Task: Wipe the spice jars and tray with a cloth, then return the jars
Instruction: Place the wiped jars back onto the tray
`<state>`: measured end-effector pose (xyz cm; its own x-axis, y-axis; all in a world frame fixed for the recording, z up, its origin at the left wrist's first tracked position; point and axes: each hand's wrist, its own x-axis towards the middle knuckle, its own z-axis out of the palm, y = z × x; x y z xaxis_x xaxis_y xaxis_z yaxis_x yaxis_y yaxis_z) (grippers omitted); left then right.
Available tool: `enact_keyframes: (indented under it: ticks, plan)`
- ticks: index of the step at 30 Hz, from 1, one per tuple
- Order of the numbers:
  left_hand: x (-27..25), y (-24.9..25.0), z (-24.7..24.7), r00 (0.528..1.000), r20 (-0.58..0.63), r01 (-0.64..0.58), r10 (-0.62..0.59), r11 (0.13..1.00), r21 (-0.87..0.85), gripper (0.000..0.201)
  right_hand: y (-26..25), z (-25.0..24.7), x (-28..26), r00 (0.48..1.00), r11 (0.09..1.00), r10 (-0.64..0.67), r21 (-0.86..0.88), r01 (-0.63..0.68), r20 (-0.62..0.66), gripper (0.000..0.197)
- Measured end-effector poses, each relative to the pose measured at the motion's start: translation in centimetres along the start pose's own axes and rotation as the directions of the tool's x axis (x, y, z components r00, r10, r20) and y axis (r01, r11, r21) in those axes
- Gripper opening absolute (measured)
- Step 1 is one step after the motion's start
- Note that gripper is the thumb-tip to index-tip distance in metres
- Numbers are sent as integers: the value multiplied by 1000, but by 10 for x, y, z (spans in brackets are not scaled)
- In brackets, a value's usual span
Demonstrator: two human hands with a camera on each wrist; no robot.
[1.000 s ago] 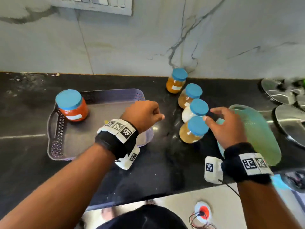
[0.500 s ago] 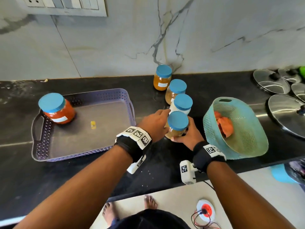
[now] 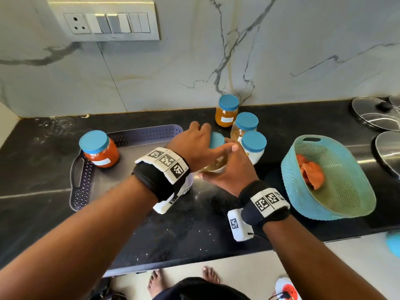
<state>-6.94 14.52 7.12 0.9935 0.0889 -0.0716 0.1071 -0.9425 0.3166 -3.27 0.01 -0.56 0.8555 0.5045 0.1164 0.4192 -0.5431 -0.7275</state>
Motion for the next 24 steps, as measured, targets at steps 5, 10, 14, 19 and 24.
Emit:
enact_keyframes:
  ticks: [5,10,14,19,24]
  plan:
    - [-18,-25,-26,986,-163,8,29,976,219,66,-46,6,13,989,997,-80,-5,82,121,92]
    - [-37,-57,-48,992,-111,-26,61,957,290,78,-76,24,13,979,995,-81,73,69,187,74]
    - [-53,-81,-56,997,-70,-10,31,959,284,38,-88,51,17,963,984,-67,179,20,261,72]
    - [-58,-118,-48,991,-100,117,-91,951,288,57,-104,85,37,901,964,-99,264,-18,423,68]
    - [-60,-180,-49,964,-153,208,-216,976,-71,63,-104,132,85,914,977,16,189,-101,406,97]
